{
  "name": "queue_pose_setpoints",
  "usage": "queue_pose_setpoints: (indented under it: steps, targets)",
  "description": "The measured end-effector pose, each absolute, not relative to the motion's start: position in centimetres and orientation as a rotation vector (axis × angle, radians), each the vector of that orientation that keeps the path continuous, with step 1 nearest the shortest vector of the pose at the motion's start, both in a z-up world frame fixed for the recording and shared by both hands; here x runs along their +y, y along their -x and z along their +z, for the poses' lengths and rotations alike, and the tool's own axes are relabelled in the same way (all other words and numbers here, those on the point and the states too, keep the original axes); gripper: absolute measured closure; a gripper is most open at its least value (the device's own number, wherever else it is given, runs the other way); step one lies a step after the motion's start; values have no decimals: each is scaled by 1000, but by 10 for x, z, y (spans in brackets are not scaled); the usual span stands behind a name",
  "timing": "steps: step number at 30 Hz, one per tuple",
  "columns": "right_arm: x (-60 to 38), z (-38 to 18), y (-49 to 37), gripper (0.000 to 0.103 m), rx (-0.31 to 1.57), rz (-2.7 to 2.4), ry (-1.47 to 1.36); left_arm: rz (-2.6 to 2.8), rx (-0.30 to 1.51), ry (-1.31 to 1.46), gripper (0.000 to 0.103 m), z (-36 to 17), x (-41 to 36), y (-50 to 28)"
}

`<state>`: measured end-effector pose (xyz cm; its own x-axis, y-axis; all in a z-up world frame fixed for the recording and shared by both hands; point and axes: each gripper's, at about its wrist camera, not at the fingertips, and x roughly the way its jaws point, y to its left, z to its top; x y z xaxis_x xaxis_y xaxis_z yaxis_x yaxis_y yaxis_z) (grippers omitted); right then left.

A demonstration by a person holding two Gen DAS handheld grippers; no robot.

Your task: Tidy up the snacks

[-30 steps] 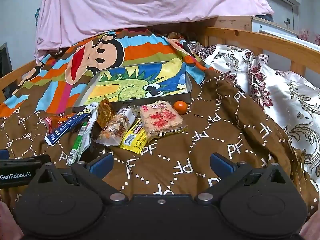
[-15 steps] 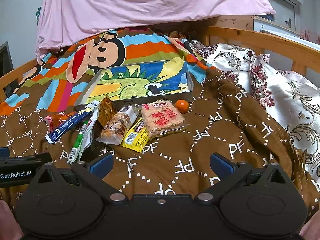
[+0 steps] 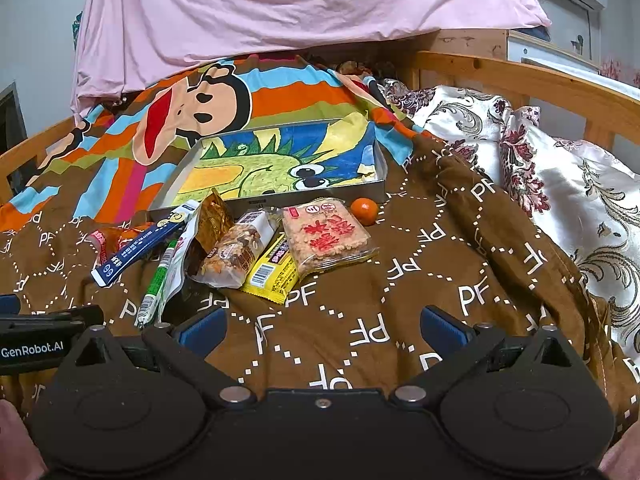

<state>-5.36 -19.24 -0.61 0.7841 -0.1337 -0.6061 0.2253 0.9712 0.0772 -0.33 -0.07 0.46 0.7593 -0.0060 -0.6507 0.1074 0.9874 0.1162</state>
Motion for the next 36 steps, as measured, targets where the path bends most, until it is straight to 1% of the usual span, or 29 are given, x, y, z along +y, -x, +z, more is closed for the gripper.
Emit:
queue_pose_setpoints:
  steps: [36]
  targets:
    - [-191,-7,55,1,641,-186,-148,-59,714,-155,0,0,0,2]
